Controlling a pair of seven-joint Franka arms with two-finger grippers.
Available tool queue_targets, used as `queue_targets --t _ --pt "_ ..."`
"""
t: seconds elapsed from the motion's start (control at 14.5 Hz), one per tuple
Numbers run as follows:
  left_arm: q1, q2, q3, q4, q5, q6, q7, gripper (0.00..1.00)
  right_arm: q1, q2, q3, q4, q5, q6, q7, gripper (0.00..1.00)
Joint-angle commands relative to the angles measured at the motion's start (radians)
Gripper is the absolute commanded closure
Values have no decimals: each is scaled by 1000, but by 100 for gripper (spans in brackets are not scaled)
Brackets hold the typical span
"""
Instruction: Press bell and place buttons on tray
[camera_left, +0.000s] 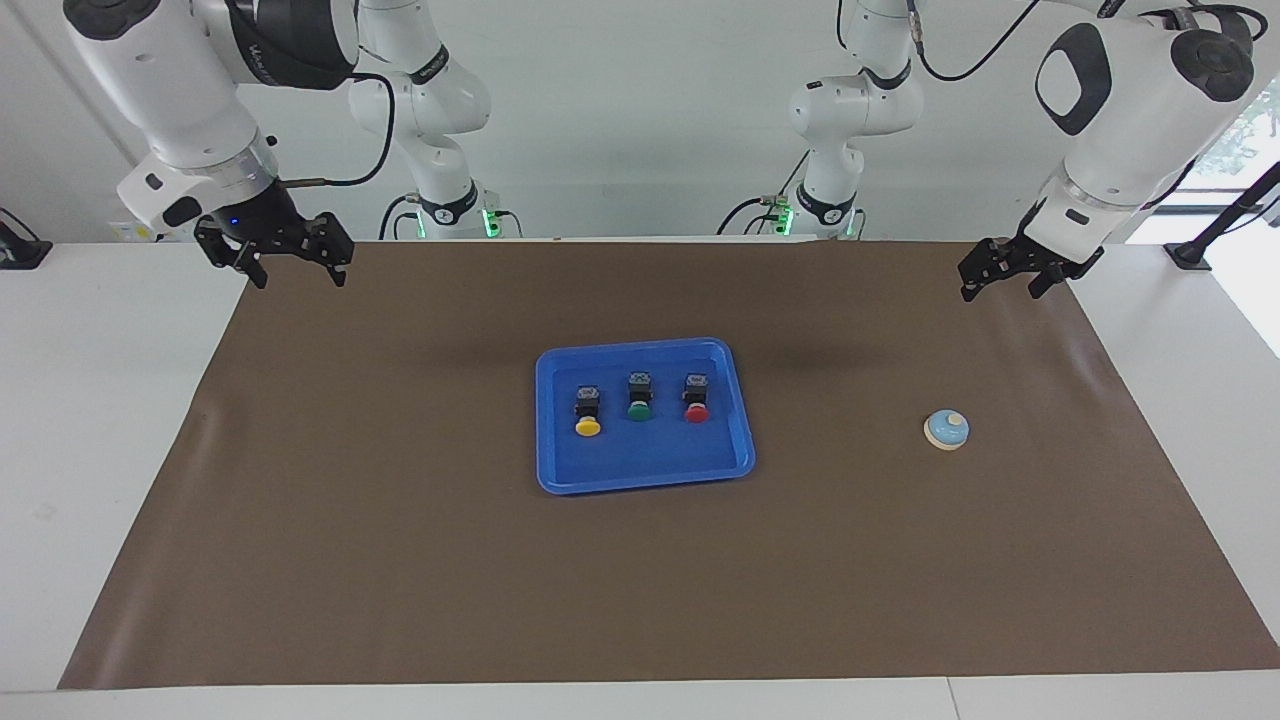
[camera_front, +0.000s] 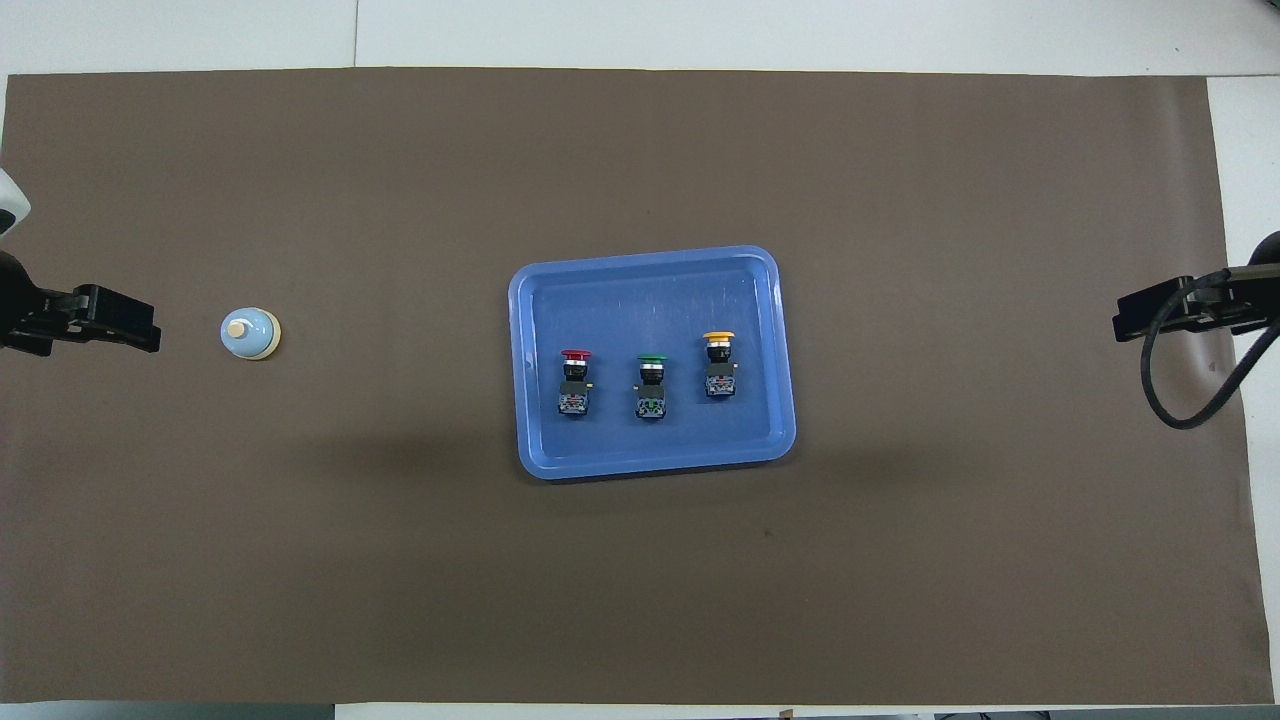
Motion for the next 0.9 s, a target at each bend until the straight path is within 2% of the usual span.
queue_targets --t 0.0,0.35,0.48,0.83 --pt "-18 -1 7 20 -6 -34 9 0 -6 -16 -1 -16 15 -10 -23 0" --pt "-18 -18 -6 45 -6 -88 8 0 -6 -16 -3 -16 15 -10 -23 0" --pt "-18 -16 -5 94 -7 -123 8 0 -6 -16 -3 -16 15 -10 -23 0" --pt "-18 -16 -6 94 -7 -116 5 0 -5 -16 -1 -16 15 -10 -23 0"
